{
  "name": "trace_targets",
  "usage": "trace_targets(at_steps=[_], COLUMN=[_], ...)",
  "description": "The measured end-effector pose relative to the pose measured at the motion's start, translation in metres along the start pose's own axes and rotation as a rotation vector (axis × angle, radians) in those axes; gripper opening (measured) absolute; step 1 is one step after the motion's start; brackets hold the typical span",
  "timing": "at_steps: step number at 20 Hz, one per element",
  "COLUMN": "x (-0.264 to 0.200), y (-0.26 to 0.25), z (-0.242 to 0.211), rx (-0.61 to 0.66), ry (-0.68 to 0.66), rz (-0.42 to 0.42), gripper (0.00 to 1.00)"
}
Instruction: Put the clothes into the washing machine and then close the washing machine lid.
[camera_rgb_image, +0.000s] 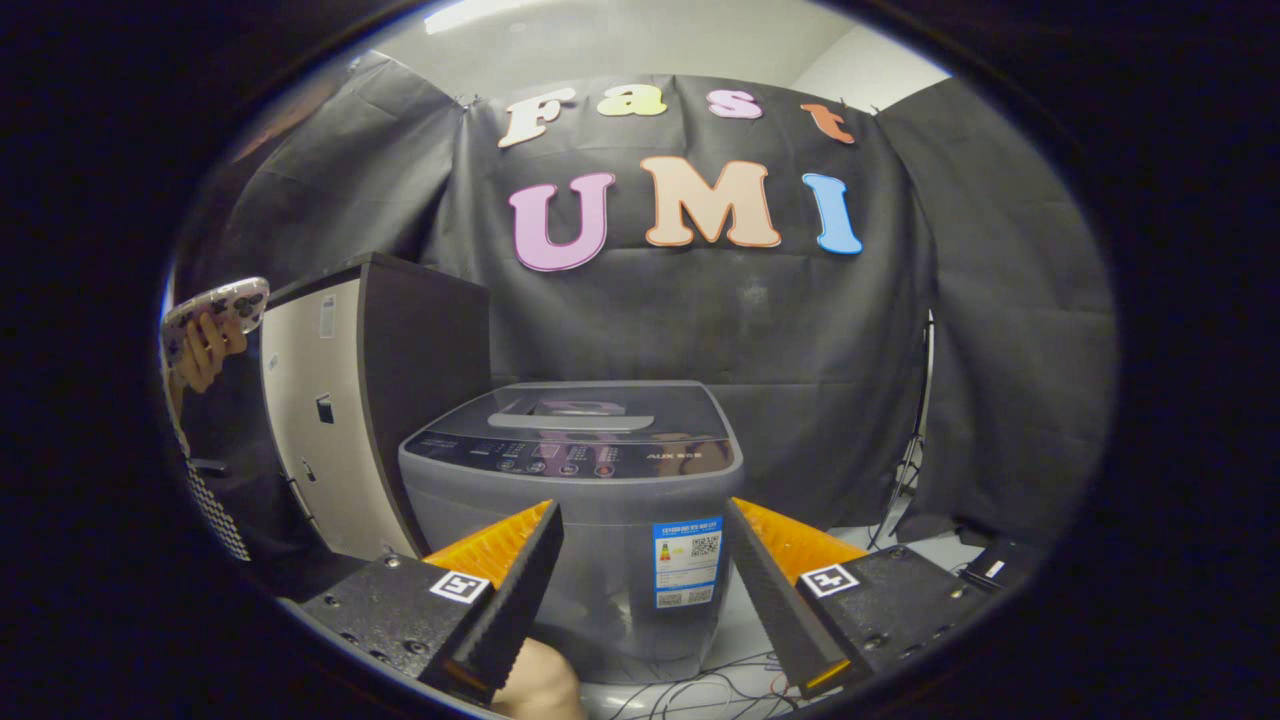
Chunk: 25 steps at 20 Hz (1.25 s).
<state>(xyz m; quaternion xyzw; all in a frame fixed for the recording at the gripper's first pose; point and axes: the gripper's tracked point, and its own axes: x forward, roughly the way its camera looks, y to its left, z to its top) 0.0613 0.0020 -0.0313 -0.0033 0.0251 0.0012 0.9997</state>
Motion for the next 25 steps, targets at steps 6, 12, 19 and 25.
trace_targets(at_steps=[6, 12, 19, 25], x=[0.0002, -0.0004, -0.0008, -0.0008], y=[0.0002, 0.0003, 0.0009, 0.0015], z=[-0.0011, 0.0002, 0.0001, 0.0015], rx=[0.000, 0.000, 0.000, 0.001], ry=[0.001, -0.004, -0.006, -0.007], rz=[0.000, 0.000, 0.001, 0.005], gripper=[0.97, 0.97, 0.98, 0.97])
